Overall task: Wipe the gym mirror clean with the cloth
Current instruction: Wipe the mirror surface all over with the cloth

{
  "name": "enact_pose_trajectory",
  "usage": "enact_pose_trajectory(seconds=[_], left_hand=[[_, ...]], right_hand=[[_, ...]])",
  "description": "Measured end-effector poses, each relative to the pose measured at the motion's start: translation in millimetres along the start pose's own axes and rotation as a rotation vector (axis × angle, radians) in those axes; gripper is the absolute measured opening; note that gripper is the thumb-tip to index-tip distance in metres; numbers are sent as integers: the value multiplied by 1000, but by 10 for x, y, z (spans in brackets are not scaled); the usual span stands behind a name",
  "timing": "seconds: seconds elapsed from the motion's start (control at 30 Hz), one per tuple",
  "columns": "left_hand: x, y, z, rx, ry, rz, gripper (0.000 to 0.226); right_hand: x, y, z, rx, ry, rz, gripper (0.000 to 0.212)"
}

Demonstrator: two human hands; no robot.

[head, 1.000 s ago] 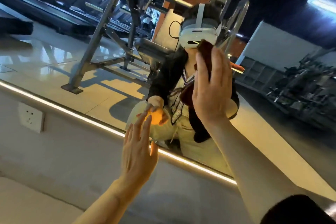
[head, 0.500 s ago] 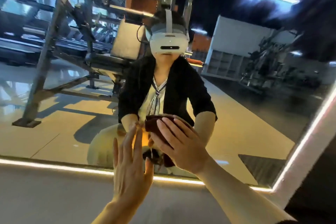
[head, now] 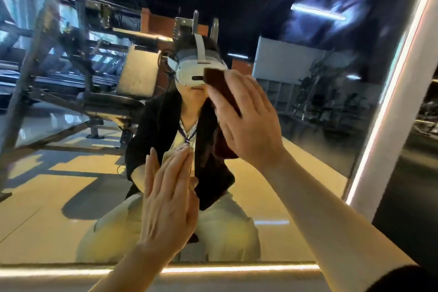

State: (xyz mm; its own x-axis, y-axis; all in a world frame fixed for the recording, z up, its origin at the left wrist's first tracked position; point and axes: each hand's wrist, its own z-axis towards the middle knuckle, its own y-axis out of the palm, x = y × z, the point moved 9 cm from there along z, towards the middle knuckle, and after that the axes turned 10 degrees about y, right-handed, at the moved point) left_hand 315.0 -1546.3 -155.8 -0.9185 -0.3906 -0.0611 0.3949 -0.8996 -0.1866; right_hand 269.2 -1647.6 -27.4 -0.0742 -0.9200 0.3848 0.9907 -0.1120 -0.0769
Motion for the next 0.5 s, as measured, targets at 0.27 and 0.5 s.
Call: enact_pose_trajectory(seconds=[0.27,0.5], left_hand=[[-326,-298,576,151,-45,107,50],[61,-72,1289,65,151,159,46]], right_hand=[[-507,284,646,-17,44,33,41],[343,-61,775,57,97,-4,44]])
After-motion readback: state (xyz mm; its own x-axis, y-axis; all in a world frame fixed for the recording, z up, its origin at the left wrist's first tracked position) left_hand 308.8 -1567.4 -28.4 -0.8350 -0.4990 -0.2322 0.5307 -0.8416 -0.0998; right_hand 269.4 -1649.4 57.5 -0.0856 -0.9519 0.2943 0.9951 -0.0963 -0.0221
